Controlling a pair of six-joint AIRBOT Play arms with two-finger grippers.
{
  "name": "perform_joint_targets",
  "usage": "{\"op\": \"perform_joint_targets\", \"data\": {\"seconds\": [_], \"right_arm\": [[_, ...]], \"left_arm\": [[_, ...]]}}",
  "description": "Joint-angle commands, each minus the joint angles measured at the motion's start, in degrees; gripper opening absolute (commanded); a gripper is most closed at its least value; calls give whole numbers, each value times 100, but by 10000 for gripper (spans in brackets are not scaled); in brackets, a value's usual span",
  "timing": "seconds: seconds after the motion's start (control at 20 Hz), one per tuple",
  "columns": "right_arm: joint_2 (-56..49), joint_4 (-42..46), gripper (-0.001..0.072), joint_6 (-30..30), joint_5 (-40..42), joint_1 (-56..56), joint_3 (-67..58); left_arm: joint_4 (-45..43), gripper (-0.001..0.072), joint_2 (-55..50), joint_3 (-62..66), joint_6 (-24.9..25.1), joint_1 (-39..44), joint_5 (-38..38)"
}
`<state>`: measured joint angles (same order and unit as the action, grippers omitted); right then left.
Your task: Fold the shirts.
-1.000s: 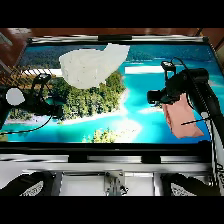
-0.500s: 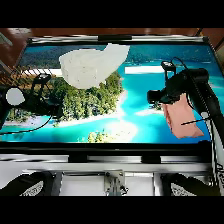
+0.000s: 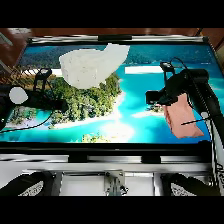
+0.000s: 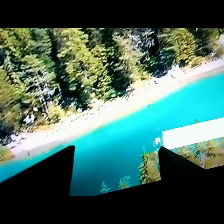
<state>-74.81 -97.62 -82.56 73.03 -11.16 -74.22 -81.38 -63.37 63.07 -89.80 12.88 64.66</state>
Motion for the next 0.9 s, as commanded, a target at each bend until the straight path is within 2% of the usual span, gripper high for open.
{"op": "perform_joint_targets", "data": {"seconds": [0.0, 0.05, 0.15, 0.25, 0.5, 0.8, 0.85], "right_arm": [[-2, -105, 594, 9, 96, -4, -4], [-2, -107, 594, 9, 59, -2, -4], [-2, -109, 594, 17, -59, -4, -4], [-2, -107, 594, 17, -177, -2, -4], [-2, -166, 594, 13, -345, -9, -4], [-2, -188, 593, -260, -404, -9, -4], [-2, -188, 593, -262, -407, -9, -4]], "left_arm": [[341, 608, -240, 20, -264, -59, -1255], [341, 610, -433, 131, -420, -144, -1620], [341, 628, -1123, 680, -389, -332, -1996], [339, 628, -1974, 1458, -212, -426, -2142], [343, 628, -3958, 3134, -199, -457, -2155], [223, 625, -4723, 3504, -181, -549, -2164], [168, 626, -4760, 3501, -22, -549, -2162]]}}
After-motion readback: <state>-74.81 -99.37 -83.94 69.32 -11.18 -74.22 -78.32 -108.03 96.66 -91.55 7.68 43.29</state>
